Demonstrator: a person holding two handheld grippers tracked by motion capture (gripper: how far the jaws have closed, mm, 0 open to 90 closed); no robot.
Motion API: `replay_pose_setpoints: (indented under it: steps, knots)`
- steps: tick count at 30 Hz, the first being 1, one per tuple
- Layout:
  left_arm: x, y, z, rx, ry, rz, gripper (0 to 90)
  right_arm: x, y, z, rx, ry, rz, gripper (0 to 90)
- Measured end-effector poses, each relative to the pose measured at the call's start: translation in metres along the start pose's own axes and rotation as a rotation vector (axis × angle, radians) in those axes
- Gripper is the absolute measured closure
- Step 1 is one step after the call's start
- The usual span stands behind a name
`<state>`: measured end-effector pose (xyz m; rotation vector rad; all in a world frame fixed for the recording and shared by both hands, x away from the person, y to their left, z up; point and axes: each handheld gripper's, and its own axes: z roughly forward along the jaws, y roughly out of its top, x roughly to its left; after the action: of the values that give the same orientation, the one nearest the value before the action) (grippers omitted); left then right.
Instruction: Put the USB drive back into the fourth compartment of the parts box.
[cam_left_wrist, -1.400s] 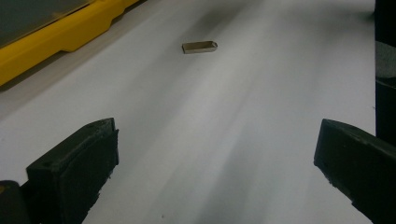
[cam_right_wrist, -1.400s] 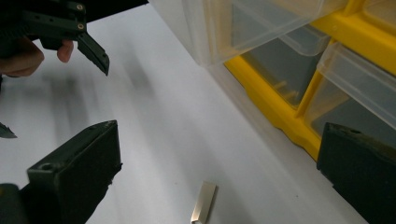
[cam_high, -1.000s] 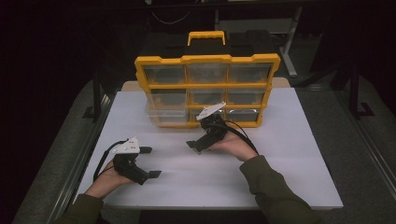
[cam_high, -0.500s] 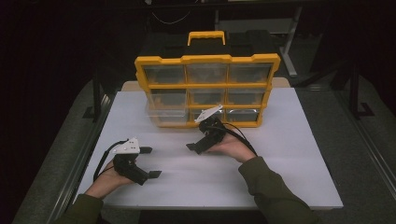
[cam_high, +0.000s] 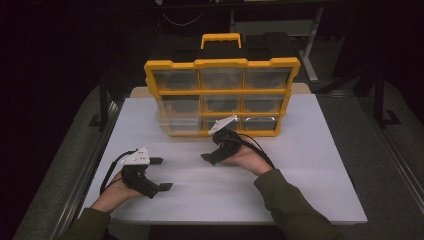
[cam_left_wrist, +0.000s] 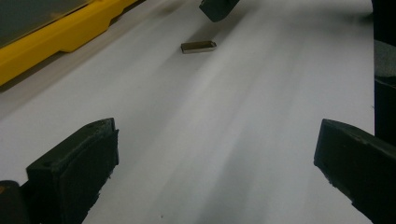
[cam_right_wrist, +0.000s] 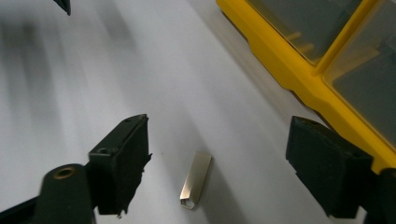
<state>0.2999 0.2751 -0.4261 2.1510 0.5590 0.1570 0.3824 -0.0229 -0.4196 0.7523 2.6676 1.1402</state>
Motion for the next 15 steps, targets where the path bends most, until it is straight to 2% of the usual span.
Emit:
replay_pose_setpoints:
  steps: [15]
  knots:
    - [0.0001,0.0001,-0.0007,-0.003,0.002,-0.002,0.0,0.0036,-0.0028,0.0081,0.057,0.004,-0.017,47.6]
